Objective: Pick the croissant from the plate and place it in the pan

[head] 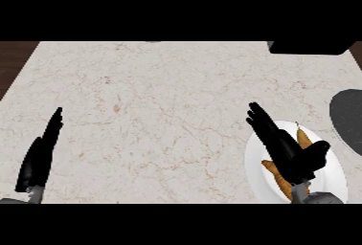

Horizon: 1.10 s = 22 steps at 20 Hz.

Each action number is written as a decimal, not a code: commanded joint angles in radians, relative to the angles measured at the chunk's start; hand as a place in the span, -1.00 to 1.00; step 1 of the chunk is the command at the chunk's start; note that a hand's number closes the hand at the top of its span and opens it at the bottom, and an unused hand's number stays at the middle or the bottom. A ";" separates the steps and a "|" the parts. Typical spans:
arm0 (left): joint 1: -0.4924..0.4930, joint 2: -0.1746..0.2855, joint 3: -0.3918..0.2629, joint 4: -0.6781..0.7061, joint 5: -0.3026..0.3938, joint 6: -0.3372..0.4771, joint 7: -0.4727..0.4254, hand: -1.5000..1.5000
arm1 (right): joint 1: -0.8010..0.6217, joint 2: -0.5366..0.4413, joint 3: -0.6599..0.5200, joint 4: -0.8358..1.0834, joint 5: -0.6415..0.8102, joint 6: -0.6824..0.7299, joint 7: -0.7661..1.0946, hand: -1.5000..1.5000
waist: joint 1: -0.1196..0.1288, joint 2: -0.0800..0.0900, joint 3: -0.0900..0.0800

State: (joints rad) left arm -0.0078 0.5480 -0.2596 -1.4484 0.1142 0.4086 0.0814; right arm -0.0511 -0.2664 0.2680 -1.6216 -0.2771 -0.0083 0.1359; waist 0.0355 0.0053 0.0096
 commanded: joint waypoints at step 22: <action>-0.175 -0.068 -0.026 -0.150 0.105 -0.263 0.103 0.00 | -0.054 -0.569 0.048 0.094 0.700 0.104 0.016 -1.00 | -0.034 -0.010 -0.012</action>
State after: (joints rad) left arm -0.1735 0.4707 -0.2940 -1.5706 0.2098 0.1585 0.1456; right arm -0.0844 -0.7465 0.2785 -1.4716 0.3349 0.0250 0.0435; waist -0.0020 -0.0015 -0.0012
